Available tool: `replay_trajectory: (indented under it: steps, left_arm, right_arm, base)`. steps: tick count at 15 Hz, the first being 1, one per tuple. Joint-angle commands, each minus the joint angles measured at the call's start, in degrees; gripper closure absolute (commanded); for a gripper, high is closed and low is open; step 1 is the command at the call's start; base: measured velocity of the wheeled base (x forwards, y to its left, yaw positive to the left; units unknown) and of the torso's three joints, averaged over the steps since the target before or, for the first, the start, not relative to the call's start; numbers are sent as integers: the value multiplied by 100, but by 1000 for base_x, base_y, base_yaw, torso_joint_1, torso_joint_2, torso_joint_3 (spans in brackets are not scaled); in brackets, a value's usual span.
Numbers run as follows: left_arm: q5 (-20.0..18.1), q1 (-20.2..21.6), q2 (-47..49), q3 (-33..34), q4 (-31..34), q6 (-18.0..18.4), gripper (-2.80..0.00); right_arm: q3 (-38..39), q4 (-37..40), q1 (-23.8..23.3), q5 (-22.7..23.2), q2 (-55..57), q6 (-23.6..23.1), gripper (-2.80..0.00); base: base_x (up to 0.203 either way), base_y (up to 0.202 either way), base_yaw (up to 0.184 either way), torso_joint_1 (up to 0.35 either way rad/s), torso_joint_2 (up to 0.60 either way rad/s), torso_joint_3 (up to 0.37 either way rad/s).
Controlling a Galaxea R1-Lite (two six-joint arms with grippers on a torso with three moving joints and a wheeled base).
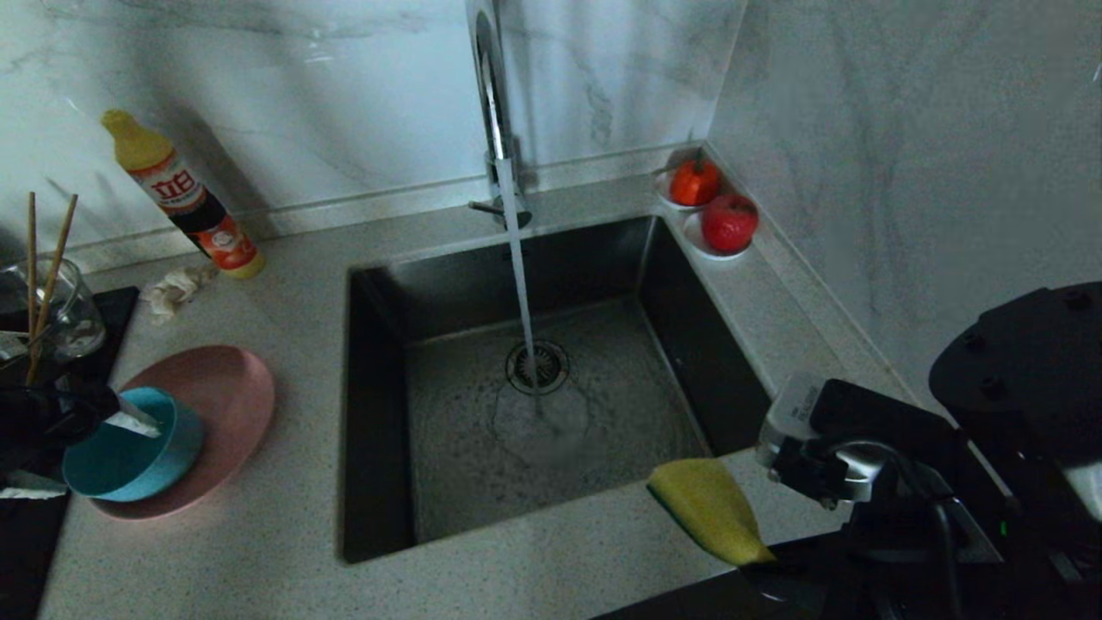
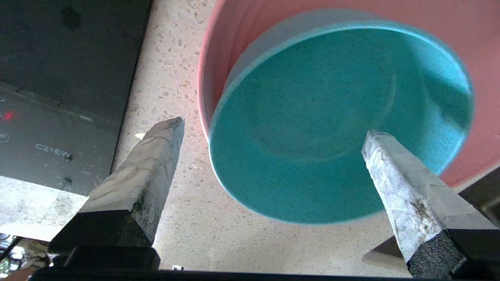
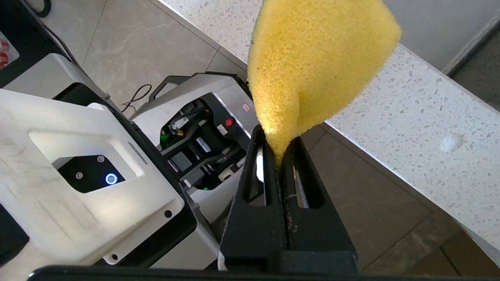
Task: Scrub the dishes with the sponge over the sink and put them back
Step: Pick up a bowl and the sponge
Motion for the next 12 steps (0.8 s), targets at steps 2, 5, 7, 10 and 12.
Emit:
replay_trajectory:
  steps: [2, 5, 7, 10, 12]
  left_arm:
    - [-86, -6, 71, -1, -94, -47, -280]
    - [-393, -32, 104, -9, -131, -164, -280]
    - [-435, -71, 113, -1, -132, -164, -280]
    - [-546, -110, 95, -9, -164, -164, -280]
    - [-591, -155, 86, -1, -291, -199, -280]
  right_arm:
    - [-2, 15, 3, -5, 9, -5, 0]
    - [47, 2, -2, -5, 9, 3, 0]
    - [68, -2, 3, -5, 9, -5, 0]
    - [68, -2, 3, -5, 0, -5, 0]
    - [77, -2, 3, -3, 0, -5, 0]
  base:
    - [0, 0, 0, 0, 0, 0]
    - [0, 0, 0, 0, 0, 0]
    - [0, 0, 0, 0, 0, 0]
    - [0, 0, 0, 0, 0, 0]
    - [0, 0, 0, 0, 0, 0]
